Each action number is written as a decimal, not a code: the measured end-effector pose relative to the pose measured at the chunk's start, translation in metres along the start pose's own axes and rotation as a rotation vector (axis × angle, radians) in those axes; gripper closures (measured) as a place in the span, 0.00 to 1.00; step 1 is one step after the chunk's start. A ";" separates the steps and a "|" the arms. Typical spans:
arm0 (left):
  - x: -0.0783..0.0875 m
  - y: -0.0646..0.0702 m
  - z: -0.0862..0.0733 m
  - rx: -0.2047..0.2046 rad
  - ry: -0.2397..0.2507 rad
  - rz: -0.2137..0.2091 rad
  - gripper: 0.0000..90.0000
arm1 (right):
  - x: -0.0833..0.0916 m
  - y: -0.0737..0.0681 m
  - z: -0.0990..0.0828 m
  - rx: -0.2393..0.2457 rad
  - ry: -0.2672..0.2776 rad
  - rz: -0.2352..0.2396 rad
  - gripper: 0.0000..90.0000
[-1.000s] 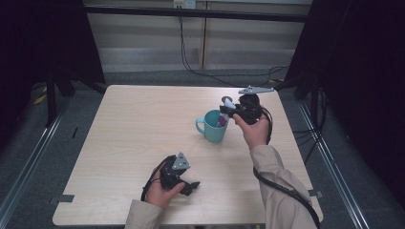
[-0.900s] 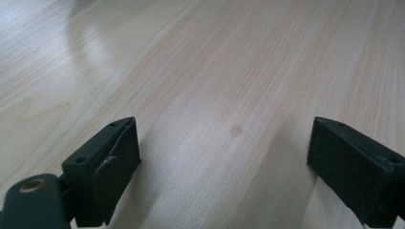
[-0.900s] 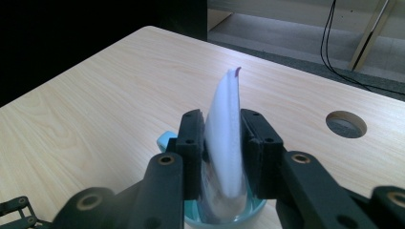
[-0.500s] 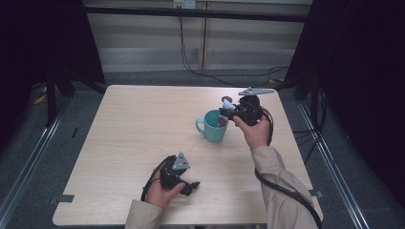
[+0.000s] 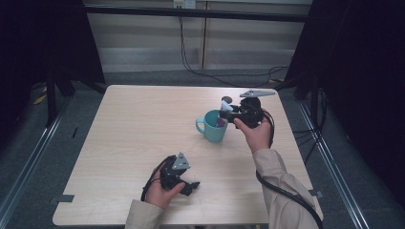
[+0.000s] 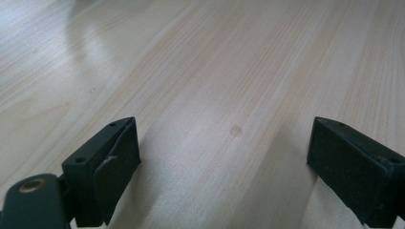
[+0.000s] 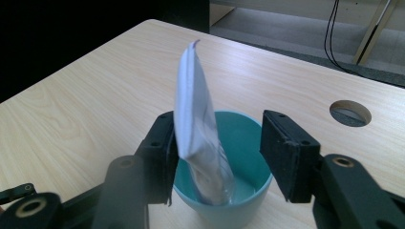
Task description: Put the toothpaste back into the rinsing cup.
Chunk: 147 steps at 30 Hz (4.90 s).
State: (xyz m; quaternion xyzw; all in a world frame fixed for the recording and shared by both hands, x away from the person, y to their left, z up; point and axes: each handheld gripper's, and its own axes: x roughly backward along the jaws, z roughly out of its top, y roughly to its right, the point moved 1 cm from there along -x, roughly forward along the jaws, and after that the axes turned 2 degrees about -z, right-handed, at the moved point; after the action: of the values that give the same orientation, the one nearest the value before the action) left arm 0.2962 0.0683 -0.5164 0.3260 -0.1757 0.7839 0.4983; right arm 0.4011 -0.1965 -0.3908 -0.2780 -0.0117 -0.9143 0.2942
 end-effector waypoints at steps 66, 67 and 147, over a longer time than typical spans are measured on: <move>0.000 0.000 0.000 0.001 -0.002 -0.003 0.11 | 0.013 -0.015 -0.024 0.043 -0.106 0.054 0.26; 0.000 0.000 0.000 0.000 -0.002 -0.004 0.11 | 0.014 -0.015 -0.025 0.044 -0.109 0.054 0.25; 0.000 0.000 0.000 -0.008 -0.007 -0.007 0.11 | 0.063 -0.020 -0.117 0.139 -0.219 0.073 0.19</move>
State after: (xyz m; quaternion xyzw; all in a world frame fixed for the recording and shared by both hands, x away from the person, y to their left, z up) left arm 0.2964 0.0688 -0.5161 0.3273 -0.1792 0.7804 0.5017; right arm 0.2894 -0.2350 -0.4550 -0.3552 -0.0970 -0.8643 0.3427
